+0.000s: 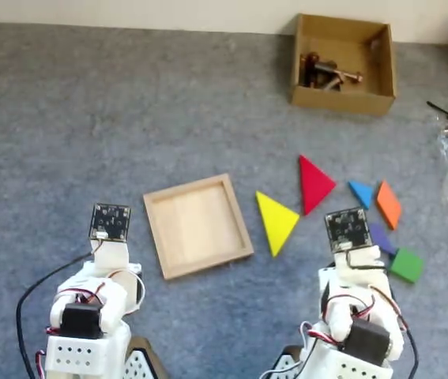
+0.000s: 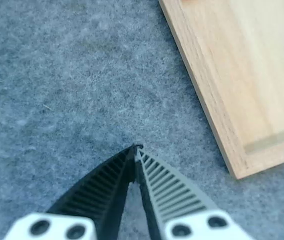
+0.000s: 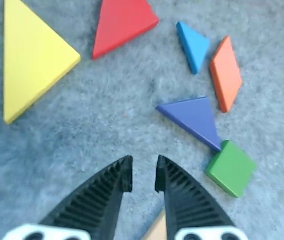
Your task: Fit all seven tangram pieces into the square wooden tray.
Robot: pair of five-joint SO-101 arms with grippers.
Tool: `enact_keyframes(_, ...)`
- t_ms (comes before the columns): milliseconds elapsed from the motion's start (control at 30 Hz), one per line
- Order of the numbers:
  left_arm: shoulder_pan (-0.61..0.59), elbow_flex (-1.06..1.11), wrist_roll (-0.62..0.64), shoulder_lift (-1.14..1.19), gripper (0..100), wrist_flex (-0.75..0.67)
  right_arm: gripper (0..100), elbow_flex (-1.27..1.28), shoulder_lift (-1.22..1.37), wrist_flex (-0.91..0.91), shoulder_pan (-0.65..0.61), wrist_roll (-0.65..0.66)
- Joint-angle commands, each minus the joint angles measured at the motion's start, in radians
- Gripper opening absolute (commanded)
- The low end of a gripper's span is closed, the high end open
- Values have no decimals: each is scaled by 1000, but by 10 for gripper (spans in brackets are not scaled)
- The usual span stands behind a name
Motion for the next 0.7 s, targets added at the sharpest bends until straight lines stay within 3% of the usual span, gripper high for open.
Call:
enact_keyframes(0,15,19,8,-7,5,-2,88,-127,154,7,10,6)
enact_keyframes(333,15,19,8,-7,5,-2,89,-315,576,-50,2,-121)
enact_keyframes(667,15,19,8,-7,5,-2,90,-503,932,-45,-128,-256)
